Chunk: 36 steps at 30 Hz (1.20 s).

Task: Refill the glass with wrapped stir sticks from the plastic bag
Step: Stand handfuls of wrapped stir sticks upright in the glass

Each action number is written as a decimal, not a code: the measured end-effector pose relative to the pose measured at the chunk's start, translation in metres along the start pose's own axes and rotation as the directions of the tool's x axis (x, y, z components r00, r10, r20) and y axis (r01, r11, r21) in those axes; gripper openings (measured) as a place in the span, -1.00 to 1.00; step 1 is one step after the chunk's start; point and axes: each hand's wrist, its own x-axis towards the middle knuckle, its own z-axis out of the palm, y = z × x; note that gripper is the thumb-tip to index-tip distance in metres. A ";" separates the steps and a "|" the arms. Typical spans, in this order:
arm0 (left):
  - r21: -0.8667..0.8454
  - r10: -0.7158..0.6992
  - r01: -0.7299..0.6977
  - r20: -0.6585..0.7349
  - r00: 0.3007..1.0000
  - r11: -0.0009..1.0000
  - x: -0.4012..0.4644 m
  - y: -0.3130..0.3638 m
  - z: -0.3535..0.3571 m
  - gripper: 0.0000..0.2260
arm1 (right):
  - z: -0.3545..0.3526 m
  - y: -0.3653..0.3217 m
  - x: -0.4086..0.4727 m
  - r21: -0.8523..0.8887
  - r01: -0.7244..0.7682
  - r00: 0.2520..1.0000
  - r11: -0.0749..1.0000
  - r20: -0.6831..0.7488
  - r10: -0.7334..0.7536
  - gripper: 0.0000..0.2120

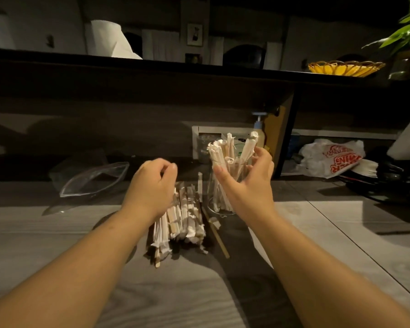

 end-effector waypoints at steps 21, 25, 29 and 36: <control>-0.009 -0.505 0.512 0.150 0.850 0.859 -0.017 -0.019 -0.011 -0.80 | 0.070 -0.036 -0.025 -0.413 -0.383 0.780 0.826 0.335 0.529 -0.33; 0.009 -0.523 0.530 0.177 0.834 0.848 -0.013 -0.020 -0.013 -0.77 | 0.058 -0.022 -0.025 -0.210 -0.521 0.756 0.827 0.337 0.561 -0.61; 0.024 -0.522 0.529 0.208 0.827 0.848 -0.012 -0.016 -0.008 -0.81 | 0.052 -0.022 -0.023 -0.128 -0.520 0.765 0.845 0.371 0.527 -0.72; -0.067 -0.517 0.527 0.119 0.848 0.847 -0.008 -0.017 -0.006 -0.71 | 0.049 -0.028 -0.018 -0.011 -0.567 0.736 0.824 0.443 0.512 -0.82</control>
